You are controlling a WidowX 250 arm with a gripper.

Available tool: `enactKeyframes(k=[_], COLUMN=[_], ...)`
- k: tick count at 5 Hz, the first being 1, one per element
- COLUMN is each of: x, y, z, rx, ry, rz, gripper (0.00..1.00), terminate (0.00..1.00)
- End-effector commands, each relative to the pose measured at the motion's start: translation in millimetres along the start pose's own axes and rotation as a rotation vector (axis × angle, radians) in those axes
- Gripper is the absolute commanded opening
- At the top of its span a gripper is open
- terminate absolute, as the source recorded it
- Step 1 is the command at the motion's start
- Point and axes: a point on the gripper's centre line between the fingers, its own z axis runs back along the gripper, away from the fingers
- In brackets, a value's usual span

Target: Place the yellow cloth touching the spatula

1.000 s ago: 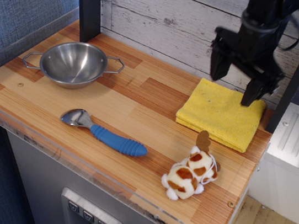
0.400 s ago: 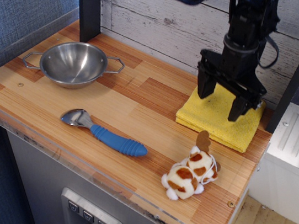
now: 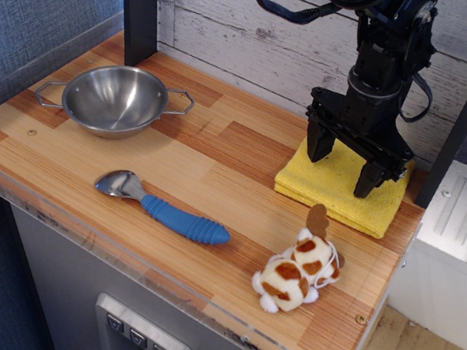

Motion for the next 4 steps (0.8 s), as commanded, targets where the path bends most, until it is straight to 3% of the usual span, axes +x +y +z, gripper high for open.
enactKeyframes(k=[1, 4], x=[-2, -14], y=[-3, 5], z=[-2, -8], rx=[-0.041, -0.089], ry=[-0.007, 0.060], rz=[0.013, 0.072], gripper=[1.00, 1.00], terminate=[0.00, 0.00])
